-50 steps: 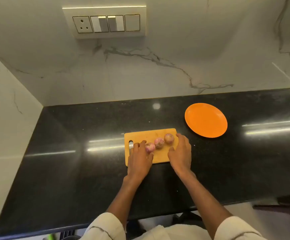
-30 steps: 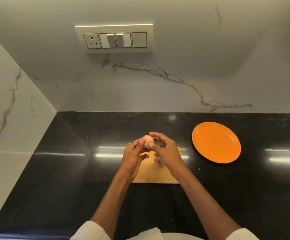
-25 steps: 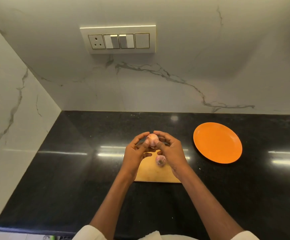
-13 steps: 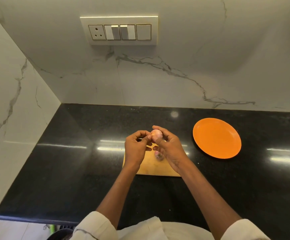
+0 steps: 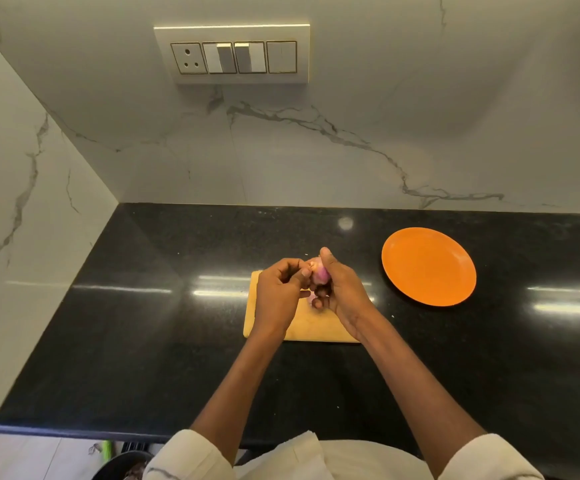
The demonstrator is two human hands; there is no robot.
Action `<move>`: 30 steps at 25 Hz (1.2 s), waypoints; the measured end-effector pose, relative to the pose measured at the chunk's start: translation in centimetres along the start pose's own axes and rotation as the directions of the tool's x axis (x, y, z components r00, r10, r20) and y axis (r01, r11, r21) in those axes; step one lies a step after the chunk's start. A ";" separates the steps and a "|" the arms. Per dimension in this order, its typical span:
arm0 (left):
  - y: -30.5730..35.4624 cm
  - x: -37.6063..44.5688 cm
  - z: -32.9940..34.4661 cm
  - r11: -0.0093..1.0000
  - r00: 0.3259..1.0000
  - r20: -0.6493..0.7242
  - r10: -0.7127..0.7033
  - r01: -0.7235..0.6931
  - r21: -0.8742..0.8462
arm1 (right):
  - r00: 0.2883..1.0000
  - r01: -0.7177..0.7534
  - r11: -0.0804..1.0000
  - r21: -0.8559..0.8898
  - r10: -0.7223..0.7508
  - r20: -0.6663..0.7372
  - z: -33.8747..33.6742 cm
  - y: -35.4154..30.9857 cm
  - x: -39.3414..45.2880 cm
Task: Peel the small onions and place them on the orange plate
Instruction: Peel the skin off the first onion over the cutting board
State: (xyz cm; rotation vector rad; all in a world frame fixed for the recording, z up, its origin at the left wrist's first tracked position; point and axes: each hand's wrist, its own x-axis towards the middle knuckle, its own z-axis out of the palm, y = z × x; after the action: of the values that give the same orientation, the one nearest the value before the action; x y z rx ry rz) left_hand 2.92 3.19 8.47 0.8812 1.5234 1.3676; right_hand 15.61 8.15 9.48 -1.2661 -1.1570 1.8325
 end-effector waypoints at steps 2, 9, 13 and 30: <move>-0.2 -0.1 0.4 0.974 0.992 0.019 0.127 -0.128 0.187 | 0.997 0.049 0.993 -0.108 -0.056 -0.058 0.4 0.0 0.2; 0.2 0.9 0.0 0.967 0.983 0.079 0.165 -0.177 0.184 | 0.985 -0.172 0.985 0.022 0.171 0.009 -0.5 -0.7 -0.3; 0.3 0.8 0.2 0.977 0.985 0.067 0.157 -0.165 0.135 | 0.979 -0.201 0.979 0.035 0.199 0.034 -0.3 -1.1 -0.7; 1.1 0.5 2.3 0.966 0.979 -0.086 0.187 -0.167 0.198 | 0.964 -0.166 0.986 -0.003 0.162 -0.209 2.2 -1.9 0.3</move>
State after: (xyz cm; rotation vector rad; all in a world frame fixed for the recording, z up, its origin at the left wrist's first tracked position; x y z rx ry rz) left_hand 4.86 4.68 9.46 1.1024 1.7103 1.4308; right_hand 13.51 8.50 11.44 -1.5651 -0.9841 1.7570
